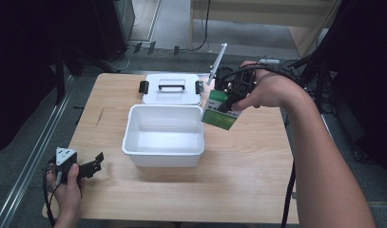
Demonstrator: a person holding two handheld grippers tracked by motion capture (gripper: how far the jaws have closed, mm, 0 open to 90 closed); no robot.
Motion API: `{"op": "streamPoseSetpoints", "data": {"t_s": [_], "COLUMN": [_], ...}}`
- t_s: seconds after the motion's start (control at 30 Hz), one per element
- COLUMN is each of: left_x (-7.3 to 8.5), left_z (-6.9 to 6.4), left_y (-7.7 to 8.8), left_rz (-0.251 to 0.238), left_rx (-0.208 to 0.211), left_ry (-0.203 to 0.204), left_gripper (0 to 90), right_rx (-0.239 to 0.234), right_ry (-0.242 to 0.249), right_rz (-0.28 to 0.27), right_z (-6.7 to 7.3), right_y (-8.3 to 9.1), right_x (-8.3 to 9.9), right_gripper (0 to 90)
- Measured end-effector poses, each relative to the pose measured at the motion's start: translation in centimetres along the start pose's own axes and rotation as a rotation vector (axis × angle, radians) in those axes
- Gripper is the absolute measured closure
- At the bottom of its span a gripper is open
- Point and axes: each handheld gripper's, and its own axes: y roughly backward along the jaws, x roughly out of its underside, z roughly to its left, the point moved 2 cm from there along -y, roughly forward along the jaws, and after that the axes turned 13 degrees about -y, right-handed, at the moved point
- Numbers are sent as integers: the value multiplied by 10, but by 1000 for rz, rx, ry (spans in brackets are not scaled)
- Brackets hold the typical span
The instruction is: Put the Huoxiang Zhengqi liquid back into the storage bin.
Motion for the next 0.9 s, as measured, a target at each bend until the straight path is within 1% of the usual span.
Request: {"op": "streamPoseSetpoints", "data": {"t_s": [0.03,0.1,0.13,0.2,0.23,0.27,0.3,0.4,0.5,0.57,0.6,0.63,0.7,0.77,0.87,0.9], "left_x": [0,0,0,0,0,0,0,0,0,0,0,0,0,0,0,0], "left_z": [0,0,0,0,0,0,0,1,1,1,1,1,1,1,1,1], "left_y": [0,0,0,0,0,0,0,0,0,0,0,0,0,0,0,0], "left_rz": [0,1,1,1,1,2,2,3,4,4,3,4,2,-1,0,-2], "left_rx": [0,0,0,-1,-1,0,0,2,3,3,3,3,3,3,4,4], "left_ry": [0,1,1,1,2,2,2,3,3,4,4,5,5,6,7,10], "left_gripper": [18,18,18,18,18,18,18,18,18,18,18,18,18,18,18,18], "right_rx": [0,-1,-6,-10,-10,-15,-15,-20,-24,-26,-26,-26,-27,-38,-41,-46], "right_ry": [0,9,22,29,29,40,40,56,62,69,69,82,81,100,107,118], "right_rz": [0,0,-2,-3,-3,-1,-1,-1,-3,9,9,7,8,3,0,4], "right_z": [0,3,4,8,8,10,10,15,17,22,22,24,25,28,30,32], "right_y": [0,1,1,0,0,-2,-2,-3,-3,-3,-3,-4,-4,-7,-9,-13], "right_x": [0,-5,-10,-16,-16,-21,-21,-30,-34,-41,-41,-46,-47,-55,-59,-63], "right_gripper": [642,642,642,642,642,642,642,643,643,643,643,643,642,642,643,642]}}
